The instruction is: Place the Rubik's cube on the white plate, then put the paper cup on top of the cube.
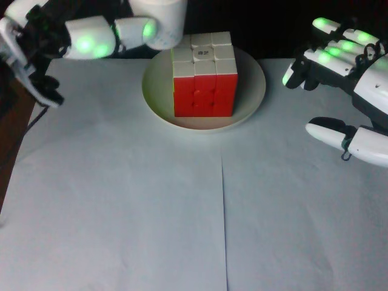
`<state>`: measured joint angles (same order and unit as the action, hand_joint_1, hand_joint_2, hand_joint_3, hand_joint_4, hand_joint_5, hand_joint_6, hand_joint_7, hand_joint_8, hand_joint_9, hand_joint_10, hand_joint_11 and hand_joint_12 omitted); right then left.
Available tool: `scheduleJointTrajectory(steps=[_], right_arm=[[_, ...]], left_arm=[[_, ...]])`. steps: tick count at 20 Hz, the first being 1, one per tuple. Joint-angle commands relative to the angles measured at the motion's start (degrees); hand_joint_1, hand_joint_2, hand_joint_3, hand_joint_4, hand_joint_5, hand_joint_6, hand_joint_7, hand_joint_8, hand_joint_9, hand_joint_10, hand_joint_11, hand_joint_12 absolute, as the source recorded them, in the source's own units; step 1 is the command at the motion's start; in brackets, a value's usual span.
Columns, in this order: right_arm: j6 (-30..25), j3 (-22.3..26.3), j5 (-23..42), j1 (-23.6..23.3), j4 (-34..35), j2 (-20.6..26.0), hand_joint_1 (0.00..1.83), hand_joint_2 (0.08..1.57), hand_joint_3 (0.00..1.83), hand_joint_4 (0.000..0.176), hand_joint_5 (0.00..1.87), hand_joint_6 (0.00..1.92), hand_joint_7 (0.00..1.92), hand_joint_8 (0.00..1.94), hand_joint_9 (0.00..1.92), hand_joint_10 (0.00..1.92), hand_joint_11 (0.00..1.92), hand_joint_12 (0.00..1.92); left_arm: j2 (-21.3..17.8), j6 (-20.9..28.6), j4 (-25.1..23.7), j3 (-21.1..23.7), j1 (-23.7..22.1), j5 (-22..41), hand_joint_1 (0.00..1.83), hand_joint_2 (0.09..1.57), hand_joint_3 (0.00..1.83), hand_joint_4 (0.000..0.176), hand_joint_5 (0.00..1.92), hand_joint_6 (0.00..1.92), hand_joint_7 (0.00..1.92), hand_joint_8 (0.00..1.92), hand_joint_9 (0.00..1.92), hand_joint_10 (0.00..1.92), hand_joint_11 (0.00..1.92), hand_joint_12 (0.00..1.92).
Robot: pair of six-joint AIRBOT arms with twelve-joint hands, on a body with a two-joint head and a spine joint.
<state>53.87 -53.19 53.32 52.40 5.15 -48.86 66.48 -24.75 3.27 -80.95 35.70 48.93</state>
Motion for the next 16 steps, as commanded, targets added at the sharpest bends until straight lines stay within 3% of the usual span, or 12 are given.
scheduleJointTrajectory(steps=[1,4,5,6,7,8,10,11,12,14,15,16], right_arm=[[-0.2,-0.3,7.0,-0.5,0.3,-0.2,0.71,1.35,0.0,0.0,0.07,1.21,0.19,1.37,0.2,1.53,0.0,1.81],[-0.2,-0.4,7.0,-0.5,0.3,-0.4,0.75,1.36,0.0,0.0,0.04,1.23,0.15,1.43,0.16,1.56,0.0,1.68],[-0.2,-0.5,7.0,-0.5,0.2,-0.5,0.76,1.35,0.0,0.0,0.02,1.24,0.15,1.4,0.18,1.57,0.0,1.85],[-0.2,-0.5,7.0,-0.5,0.2,-0.5,0.75,1.35,0.0,0.0,0.03,1.24,0.16,1.4,0.19,1.57,0.0,1.85],[-0.2,-0.5,7.0,-0.5,0.2,-0.5,0.71,1.36,0.0,0.0,0.0,1.25,0.15,1.41,0.17,1.52,0.0,1.77],[-0.2,-0.5,7.0,-0.5,0.2,-0.5,0.74,1.35,0.0,0.0,0.01,1.24,0.16,1.37,0.13,1.38,0.0,1.46],[-0.2,-0.5,7.0,-0.5,0.2,-0.5,0.76,1.36,0.0,0.0,0.01,1.23,0.16,1.33,0.14,1.35,0.0,1.41],[-0.2,-0.5,7.0,-0.5,0.2,-0.5,0.7,1.35,0.0,0.0,0.0,1.2,0.16,1.3,0.18,1.45,0.0,1.8],[-0.2,-0.5,7.0,-0.5,0.2,-0.6,0.69,1.36,0.0,0.0,0.0,1.2,0.14,1.32,0.16,1.48,0.0,1.82],[-0.2,-0.5,7.0,-0.5,0.2,-0.6,0.72,1.36,0.0,0.0,0.0,1.21,0.11,1.31,0.16,1.45,0.0,1.67],[-0.2,-0.5,7.0,-0.5,0.2,-0.6,0.7,1.37,0.0,0.0,0.0,1.22,0.11,1.34,0.16,1.46,0.0,1.69],[-0.2,-0.5,7.0,-0.5,0.2,-0.6,0.71,1.35,0.0,0.0,0.02,1.24,0.13,1.39,0.19,1.54,0.0,1.86]], left_arm=[[0.9,1.1,0.6,-0.5,-1.3,5.4,0.89,1.17,0.0,0.008,0.2,1.23,0.22,1.44,0.17,1.67,0.08,1.92],[3.7,2.3,0.6,-2.8,-2.2,3.0,0.87,1.21,0.0,0.003,0.13,1.17,0.2,1.17,0.13,1.48,0.0,1.86],[4.5,2.4,0.6,-3.2,-2.4,2.3,0.9,1.2,0.0,0.0,0.16,1.16,0.23,1.21,0.14,1.56,0.0,1.92],[5.2,2.7,0.6,-3.8,-2.6,1.7,0.9,1.2,0.0,0.0,0.17,1.16,0.21,1.26,0.13,1.61,0.0,1.92],[6.0,3.3,0.6,-4.5,-2.6,1.2,0.89,1.21,0.0,0.0,0.16,1.17,0.17,1.32,0.1,1.64,0.0,1.92],[7.0,4.1,0.5,-5.4,-2.6,0.6,0.9,1.21,0.0,0.0,0.14,1.22,0.13,1.37,0.06,1.68,0.0,1.92],[7.9,4.3,0.5,-6.2,-2.6,-0.5,0.91,1.21,0.0,0.0,0.14,1.25,0.12,1.39,0.06,1.69,0.0,1.92],[8.4,4.3,0.5,-6.5,-2.6,-1.3,0.93,1.19,0.0,0.0,0.17,1.26,0.19,1.36,0.13,1.71,0.04,1.92],[8.7,4.3,0.5,-6.7,-2.6,-1.7,0.94,1.19,0.0,0.0,0.18,1.22,0.22,1.37,0.17,1.72,0.07,1.92],[9.1,4.4,0.5,-7.1,-2.6,-2.2,0.89,1.2,0.0,0.0,0.2,1.0,0.24,1.16,0.15,1.54,0.0,1.92],[9.2,4.4,0.5,-7.2,-2.6,-2.6,0.89,1.2,0.0,0.0,0.22,0.94,0.26,1.12,0.16,1.52,0.0,1.91],[9.2,4.4,0.4,-7.2,-2.6,-2.8,0.88,1.2,0.0,0.0,0.21,0.93,0.25,1.07,0.14,1.49,0.0,1.88]])
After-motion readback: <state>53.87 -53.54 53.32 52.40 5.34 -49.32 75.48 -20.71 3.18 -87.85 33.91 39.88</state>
